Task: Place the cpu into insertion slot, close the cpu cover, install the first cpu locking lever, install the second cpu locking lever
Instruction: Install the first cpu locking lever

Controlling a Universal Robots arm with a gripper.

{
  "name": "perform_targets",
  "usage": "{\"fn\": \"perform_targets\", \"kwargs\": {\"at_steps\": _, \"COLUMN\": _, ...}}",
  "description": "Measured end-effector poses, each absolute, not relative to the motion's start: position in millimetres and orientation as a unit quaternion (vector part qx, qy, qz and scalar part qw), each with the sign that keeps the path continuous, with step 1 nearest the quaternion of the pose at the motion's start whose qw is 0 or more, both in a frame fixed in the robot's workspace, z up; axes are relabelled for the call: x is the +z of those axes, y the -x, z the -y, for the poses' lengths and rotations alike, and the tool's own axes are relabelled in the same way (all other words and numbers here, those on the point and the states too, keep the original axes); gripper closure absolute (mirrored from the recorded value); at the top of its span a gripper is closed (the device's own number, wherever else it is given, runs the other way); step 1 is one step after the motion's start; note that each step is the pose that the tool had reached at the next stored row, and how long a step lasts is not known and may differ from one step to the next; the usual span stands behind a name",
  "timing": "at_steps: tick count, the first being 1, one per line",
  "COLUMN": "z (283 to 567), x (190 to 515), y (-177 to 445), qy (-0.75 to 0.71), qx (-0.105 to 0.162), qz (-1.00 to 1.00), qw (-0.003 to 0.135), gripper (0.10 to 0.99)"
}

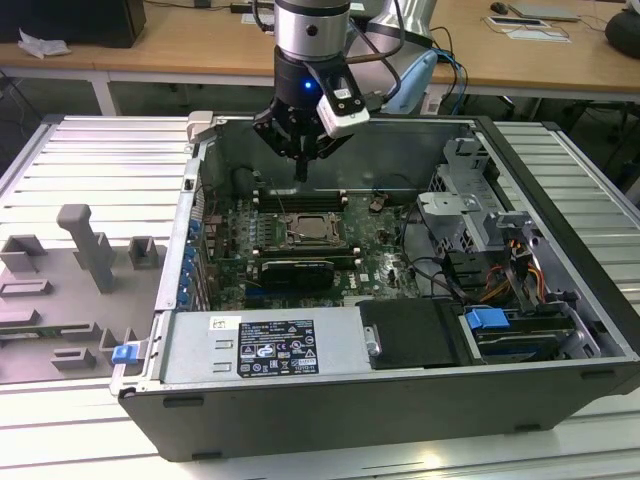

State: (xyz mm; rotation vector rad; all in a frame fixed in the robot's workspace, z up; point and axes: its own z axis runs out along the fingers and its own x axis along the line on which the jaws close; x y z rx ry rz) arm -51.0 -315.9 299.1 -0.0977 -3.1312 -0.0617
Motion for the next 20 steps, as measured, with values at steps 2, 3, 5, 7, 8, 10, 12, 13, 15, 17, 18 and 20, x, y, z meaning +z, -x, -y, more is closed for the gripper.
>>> {"fn": "perform_targets", "kwargs": {"at_steps": 2, "z": 315.9, "x": 299.0, "y": 52.4, "qy": 0.028, "qx": -0.02, "qz": 0.999, "qw": 0.003, "gripper": 0.98}}
{"fn": "perform_targets", "kwargs": {"at_steps": 3, "z": 315.9, "x": 299.0, "y": 55.1, "qy": 0.027, "qx": -0.02, "qz": 0.999, "qw": 0.003, "gripper": 0.98}}
{"fn": "perform_targets", "kwargs": {"at_steps": 5, "z": 315.9, "x": 298.8, "y": 59.2, "qy": 0.025, "qx": -0.02, "qz": 0.999, "qw": 0.003, "gripper": 0.98}}
{"fn": "perform_targets", "kwargs": {"at_steps": 7, "z": 315.9, "x": 298.3, "y": 62.1, "qy": 0.023, "qx": -0.02, "qz": 1.0, "qw": 0.003, "gripper": 0.98}}
{"fn": "perform_targets", "kwargs": {"at_steps": 8, "z": 315.9, "x": 297.9, "y": 63.5, "qy": 0.022, "qx": -0.02, "qz": 1.0, "qw": 0.003, "gripper": 0.98}}
{"fn": "perform_targets", "kwargs": {"at_steps": 10, "z": 315.9, "x": 296.8, "y": 66.8, "qy": 0.018, "qx": -0.02, "qz": 1.0, "qw": 0.003, "gripper": 0.98}}
{"fn": "perform_targets", "kwargs": {"at_steps": 12, "z": 315.9, "x": 296.1, "y": 71.2, "qy": 0.015, "qx": -0.02, "qz": 1.0, "qw": 0.003, "gripper": 0.98}}
{"fn": "perform_targets", "kwargs": {"at_steps": 13, "z": 315.9, "x": 296.1, "y": 72.9, "qy": 0.015, "qx": -0.02, "qz": 1.0, "qw": 0.003, "gripper": 0.98}}
{"fn": "perform_targets", "kwargs": {"at_steps": 15, "z": 315.9, "x": 295.9, "y": 77.2, "qy": 0.014, "qx": -0.02, "qz": 1.0, "qw": 0.002, "gripper": 0.98}}
{"fn": "perform_targets", "kwargs": {"at_steps": 17, "z": 315.9, "x": 295.8, "y": 81.9, "qy": 0.013, "qx": -0.02, "qz": 1.0, "qw": 0.0, "gripper": 0.98}}
{"fn": "perform_targets", "kwargs": {"at_steps": 18, "z": 315.9, "x": 295.7, "y": 83.5, "qy": 0.012, "qx": -0.02, "qz": 1.0, "qw": -0.001, "gripper": 0.98}}
{"fn": "perform_targets", "kwargs": {"at_steps": 20, "z": 315.9, "x": 295.4, "y": 86.1, "qy": 0.011, "qx": -0.02, "qz": 1.0, "qw": -0.002, "gripper": 0.98}}
